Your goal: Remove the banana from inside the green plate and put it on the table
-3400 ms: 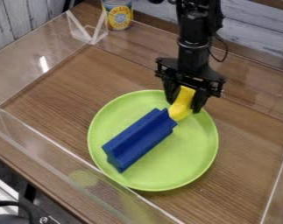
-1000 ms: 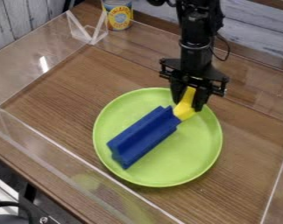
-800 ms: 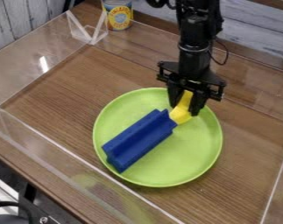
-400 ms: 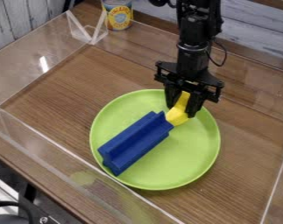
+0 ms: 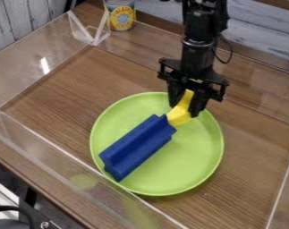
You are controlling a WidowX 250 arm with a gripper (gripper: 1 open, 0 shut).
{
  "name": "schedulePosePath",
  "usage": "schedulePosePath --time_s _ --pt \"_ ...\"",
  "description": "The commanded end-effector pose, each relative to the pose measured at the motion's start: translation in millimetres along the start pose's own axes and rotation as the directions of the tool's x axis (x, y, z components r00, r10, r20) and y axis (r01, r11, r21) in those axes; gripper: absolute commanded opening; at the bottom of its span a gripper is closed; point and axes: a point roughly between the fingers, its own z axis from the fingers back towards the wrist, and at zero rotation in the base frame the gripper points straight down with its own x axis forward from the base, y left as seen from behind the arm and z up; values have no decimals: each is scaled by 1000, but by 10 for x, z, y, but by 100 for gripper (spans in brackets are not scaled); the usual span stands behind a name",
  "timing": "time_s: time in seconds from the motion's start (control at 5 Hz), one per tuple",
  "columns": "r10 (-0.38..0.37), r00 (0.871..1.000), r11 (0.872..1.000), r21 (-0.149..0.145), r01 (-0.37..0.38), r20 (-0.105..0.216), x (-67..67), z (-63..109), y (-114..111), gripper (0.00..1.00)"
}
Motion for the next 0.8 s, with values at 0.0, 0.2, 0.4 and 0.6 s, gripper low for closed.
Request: schedulePosePath --time_s 0.0,0.2,0.4,0.6 --pt "-7 997 1000 4 6 74 62 304 22 0" --pt "-13 998 1000 7 12 67 52 370 33 0" --pt "-19 998 1000 11 18 63 42 440 48 0" --pt "-25 998 1000 14 24 57 30 507 65 0"
